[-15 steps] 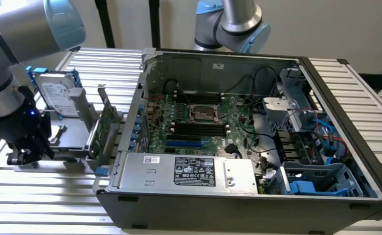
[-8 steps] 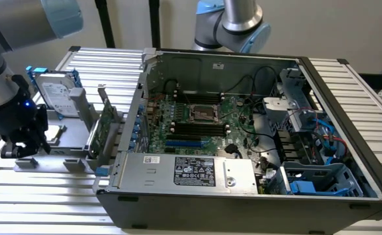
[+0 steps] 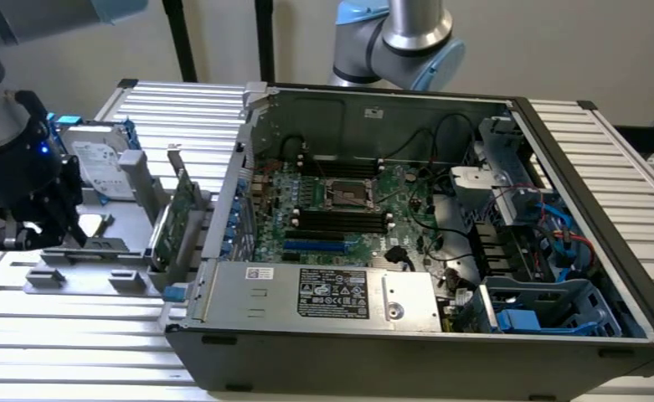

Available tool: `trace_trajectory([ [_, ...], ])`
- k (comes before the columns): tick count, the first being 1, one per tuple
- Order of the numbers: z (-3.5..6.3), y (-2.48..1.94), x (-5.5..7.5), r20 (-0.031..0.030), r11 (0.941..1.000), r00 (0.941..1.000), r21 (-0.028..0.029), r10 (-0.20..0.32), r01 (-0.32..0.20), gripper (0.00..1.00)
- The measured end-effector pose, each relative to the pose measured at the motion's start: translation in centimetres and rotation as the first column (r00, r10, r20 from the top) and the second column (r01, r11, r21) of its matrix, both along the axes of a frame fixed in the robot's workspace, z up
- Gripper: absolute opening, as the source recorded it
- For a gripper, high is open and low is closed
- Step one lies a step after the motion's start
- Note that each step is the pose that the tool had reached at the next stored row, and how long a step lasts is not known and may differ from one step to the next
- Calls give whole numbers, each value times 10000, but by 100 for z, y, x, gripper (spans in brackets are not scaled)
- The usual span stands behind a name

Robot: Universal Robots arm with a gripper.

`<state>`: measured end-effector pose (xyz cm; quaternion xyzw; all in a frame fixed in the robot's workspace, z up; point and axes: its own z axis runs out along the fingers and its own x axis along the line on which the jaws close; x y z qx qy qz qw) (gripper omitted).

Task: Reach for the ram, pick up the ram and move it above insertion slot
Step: 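Pick up the ram and move it above insertion slot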

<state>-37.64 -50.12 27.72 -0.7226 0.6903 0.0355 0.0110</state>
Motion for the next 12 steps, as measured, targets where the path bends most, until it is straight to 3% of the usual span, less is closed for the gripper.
trace_trajectory([
  [12, 548, -10, 539, -92, 10000, 10000, 58, 0, 0, 14],
])
